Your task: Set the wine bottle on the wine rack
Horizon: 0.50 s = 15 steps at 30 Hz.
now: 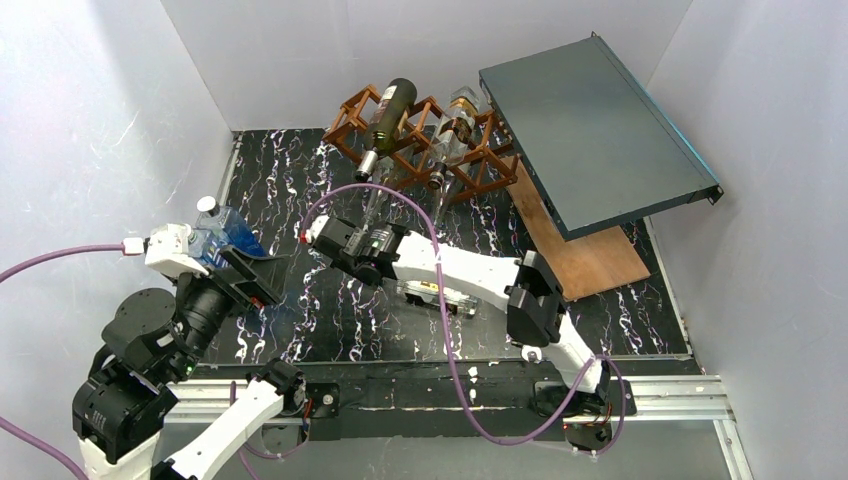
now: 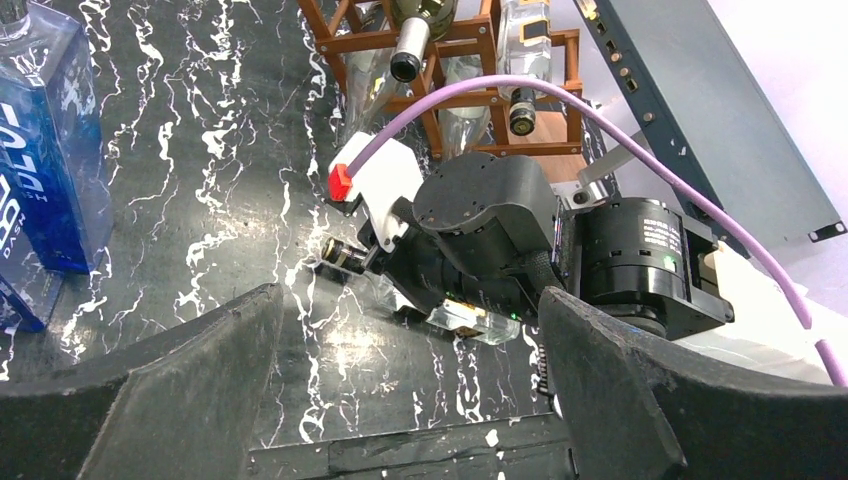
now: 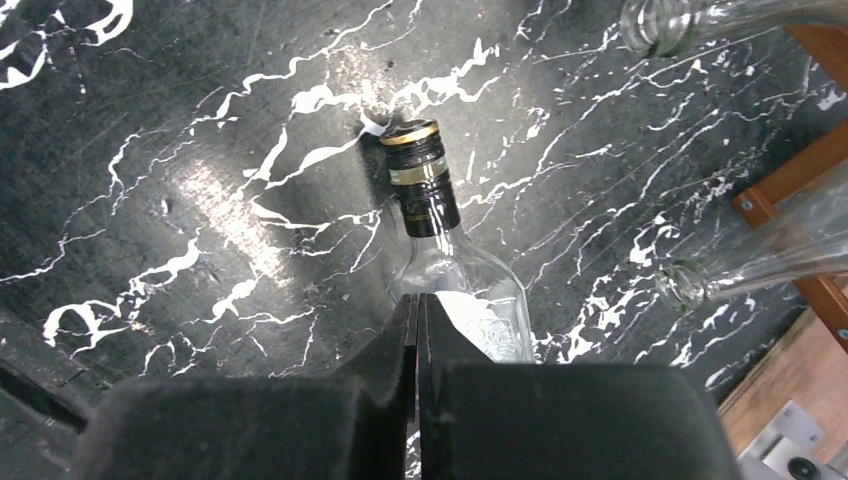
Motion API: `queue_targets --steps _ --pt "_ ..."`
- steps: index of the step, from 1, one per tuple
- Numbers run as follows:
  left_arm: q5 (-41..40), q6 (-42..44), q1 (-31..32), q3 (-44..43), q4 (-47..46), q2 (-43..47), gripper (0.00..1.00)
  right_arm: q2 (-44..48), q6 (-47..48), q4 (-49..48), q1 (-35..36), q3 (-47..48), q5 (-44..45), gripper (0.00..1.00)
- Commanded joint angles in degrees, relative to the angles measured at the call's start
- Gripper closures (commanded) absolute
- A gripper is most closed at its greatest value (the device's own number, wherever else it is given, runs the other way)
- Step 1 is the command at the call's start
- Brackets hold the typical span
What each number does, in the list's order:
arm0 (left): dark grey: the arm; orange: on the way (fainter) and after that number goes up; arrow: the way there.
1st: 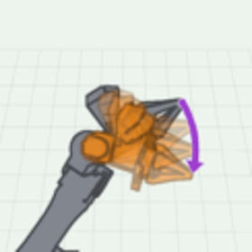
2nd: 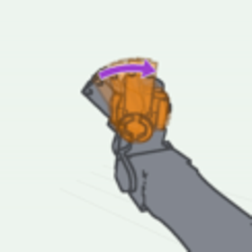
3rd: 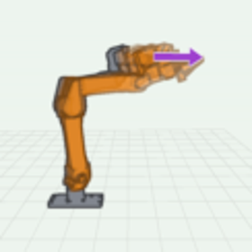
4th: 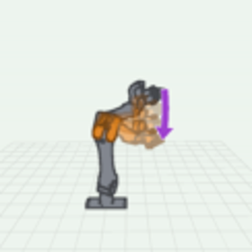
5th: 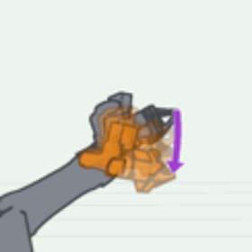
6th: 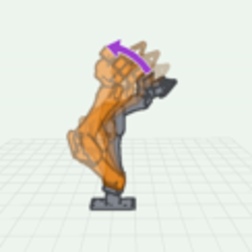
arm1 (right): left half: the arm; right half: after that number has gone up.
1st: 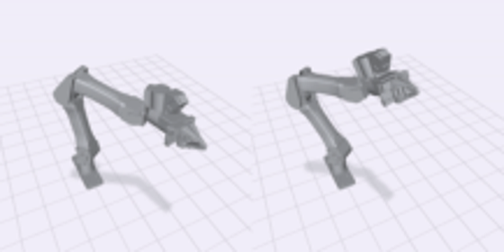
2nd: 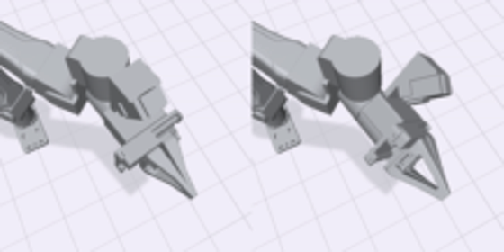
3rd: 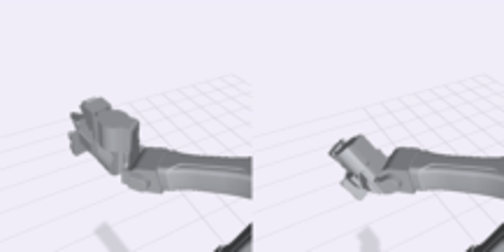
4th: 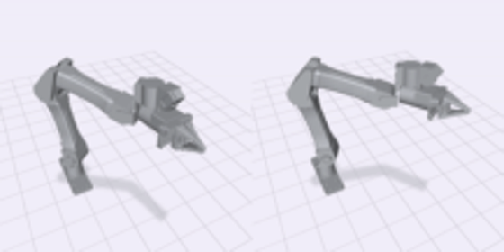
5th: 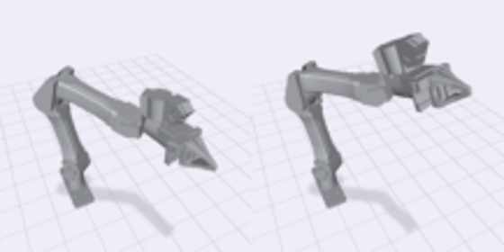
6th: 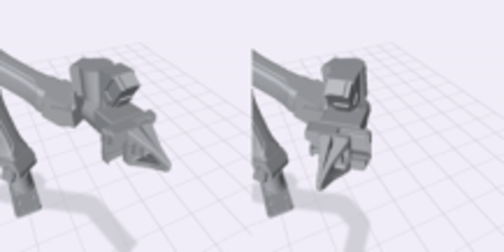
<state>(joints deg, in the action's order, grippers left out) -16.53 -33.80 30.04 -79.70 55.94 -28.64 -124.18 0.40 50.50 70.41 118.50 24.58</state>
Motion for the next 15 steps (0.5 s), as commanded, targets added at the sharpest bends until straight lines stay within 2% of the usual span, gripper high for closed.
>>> queue_targets --steps 1,5,6,12,15 --pt "0.36 1.08 -0.42 0.29 1.26 -0.68 0.02 5.51 -2.66 -5.35 -0.48 -4.55 -2.01 0.99" --pt "2.86 0.32 -0.41 3.81 0.56 -1.55 0.02 13.27 -6.17 -9.08 -1.18 -13.05 -2.85 0.99" --pt "3.48 0.43 -0.42 4.56 0.29 -1.89 0.02 15.49 -7.08 -9.49 -1.42 -14.90 -2.87 0.96" --pt "9.43 2.62 -0.40 9.84 -3.42 -5.87 0.02 31.12 -11.65 -9.36 -3.98 -23.13 1.24 0.65" --pt "13.33 4.93 -0.42 12.83 -5.76 -9.68 0.02 39.92 -13.13 -9.19 -7.36 -27.26 2.31 0.53"
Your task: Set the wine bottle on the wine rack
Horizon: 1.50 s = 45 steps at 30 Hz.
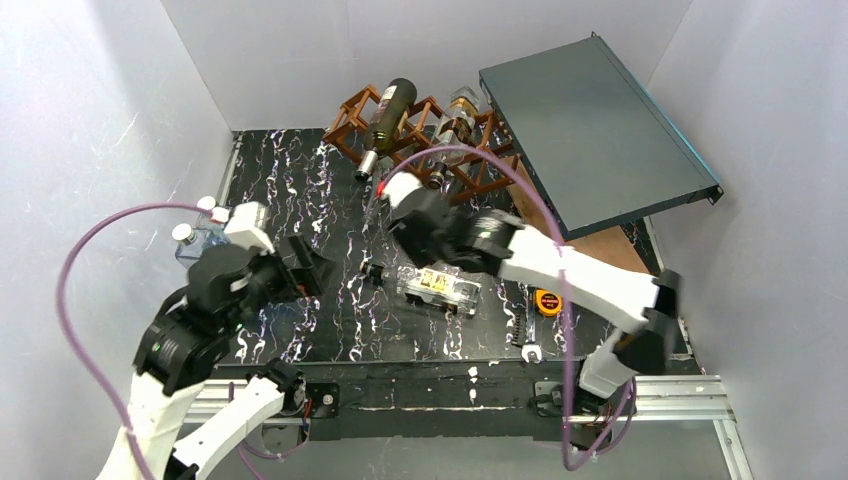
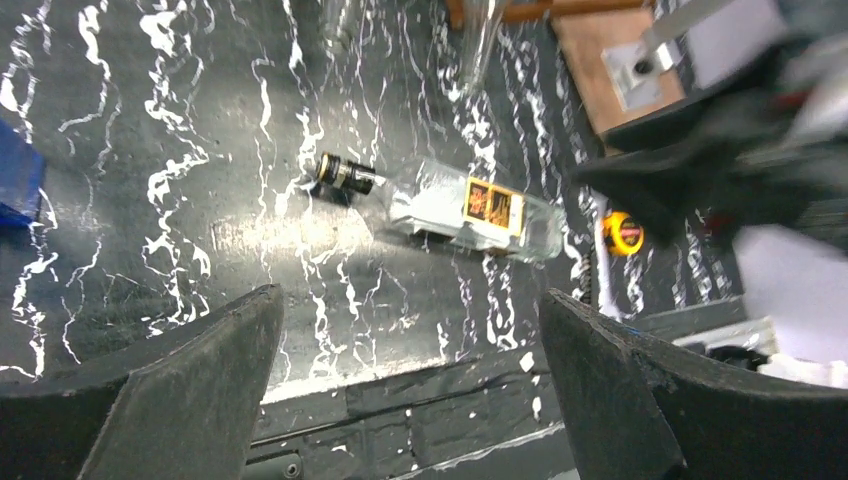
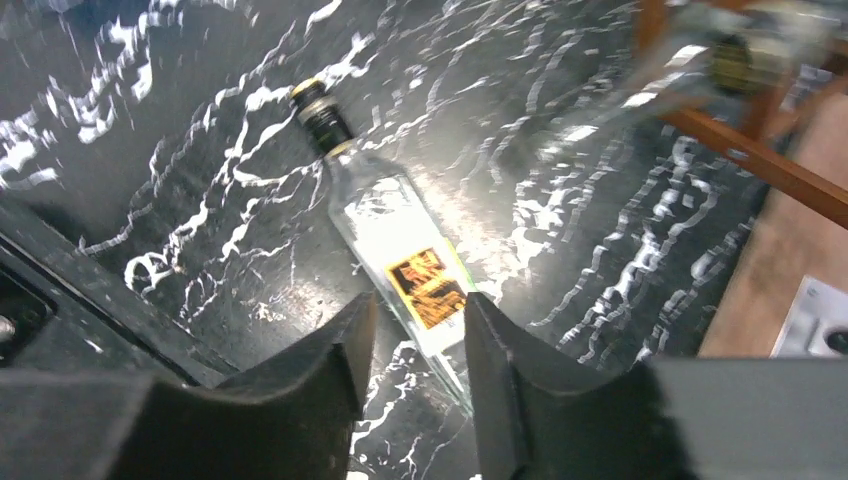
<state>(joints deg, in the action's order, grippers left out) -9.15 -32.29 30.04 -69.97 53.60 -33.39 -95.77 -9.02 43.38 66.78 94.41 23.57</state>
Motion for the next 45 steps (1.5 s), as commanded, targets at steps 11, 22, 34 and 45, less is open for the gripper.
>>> queue_targets --steps 11,22,34,45 --pt "21.42 10.24 -0.34 8.43 -13.94 -30.41 0.02 33.13 -4.46 -2.05 -5.96 -10.44 6.29 0.29" --pt "18.91 8.71 1.60 8.21 -28.26 -51.47 0.04 37.67 -5.14 -1.83 -5.96 -11.39 5.15 0.28" --pt "15.31 7.95 1.60 9.41 -35.88 -57.40 0.02 38.99 -5.22 -0.90 -5.97 -11.53 5.15 0.28" --pt "20.63 3.07 1.69 20.42 -38.33 -51.01 0.02 38.68 -5.90 -1.80 -6.01 -11.91 3.04 0.29"
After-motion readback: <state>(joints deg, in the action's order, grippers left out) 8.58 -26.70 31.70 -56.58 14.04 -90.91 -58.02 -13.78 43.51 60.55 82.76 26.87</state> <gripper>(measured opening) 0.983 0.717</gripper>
